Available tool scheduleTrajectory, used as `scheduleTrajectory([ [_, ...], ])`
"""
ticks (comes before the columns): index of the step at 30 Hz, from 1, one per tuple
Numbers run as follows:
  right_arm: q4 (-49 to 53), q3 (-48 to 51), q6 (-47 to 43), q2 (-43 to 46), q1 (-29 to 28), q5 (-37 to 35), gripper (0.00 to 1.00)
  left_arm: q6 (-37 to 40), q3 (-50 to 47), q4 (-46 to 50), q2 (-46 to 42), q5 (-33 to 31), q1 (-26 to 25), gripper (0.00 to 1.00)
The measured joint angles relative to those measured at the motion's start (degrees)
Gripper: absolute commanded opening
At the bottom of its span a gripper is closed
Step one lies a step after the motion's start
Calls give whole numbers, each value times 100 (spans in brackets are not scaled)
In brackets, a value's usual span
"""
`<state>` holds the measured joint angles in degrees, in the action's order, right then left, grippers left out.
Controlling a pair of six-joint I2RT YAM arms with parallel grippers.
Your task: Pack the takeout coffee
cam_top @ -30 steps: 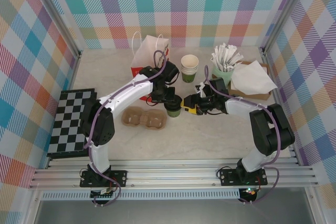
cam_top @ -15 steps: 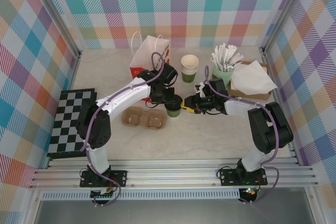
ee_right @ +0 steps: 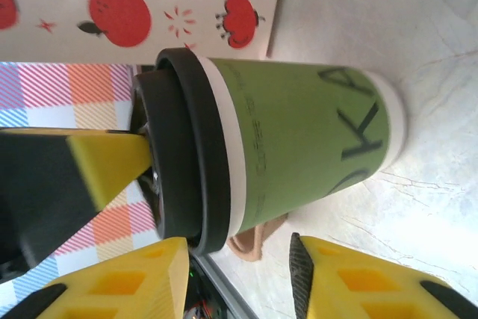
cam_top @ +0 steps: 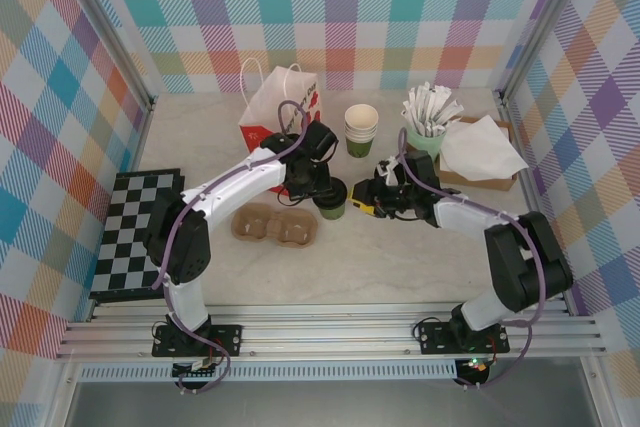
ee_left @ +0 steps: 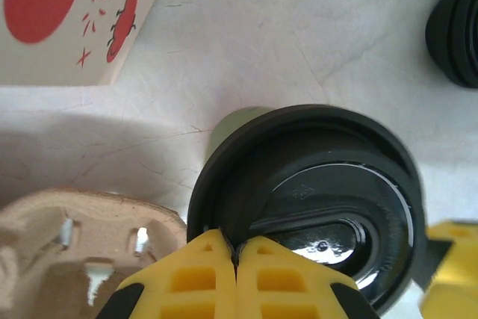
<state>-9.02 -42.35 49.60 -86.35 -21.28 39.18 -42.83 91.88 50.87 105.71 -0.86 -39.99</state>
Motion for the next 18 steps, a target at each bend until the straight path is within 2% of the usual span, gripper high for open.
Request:
scheduleTrajectory([
  [4,-531,404,339,275,-22,-164,47,-756,0,4,0,-79,-39,0],
  [9,-1071,610,730,72,-188,-212,48,-1419,118,184,72,-186,-109,0],
  [18,-1690,603,892,-299,-483,-190,48,-1709,407,417,269,-291,-168,0],
])
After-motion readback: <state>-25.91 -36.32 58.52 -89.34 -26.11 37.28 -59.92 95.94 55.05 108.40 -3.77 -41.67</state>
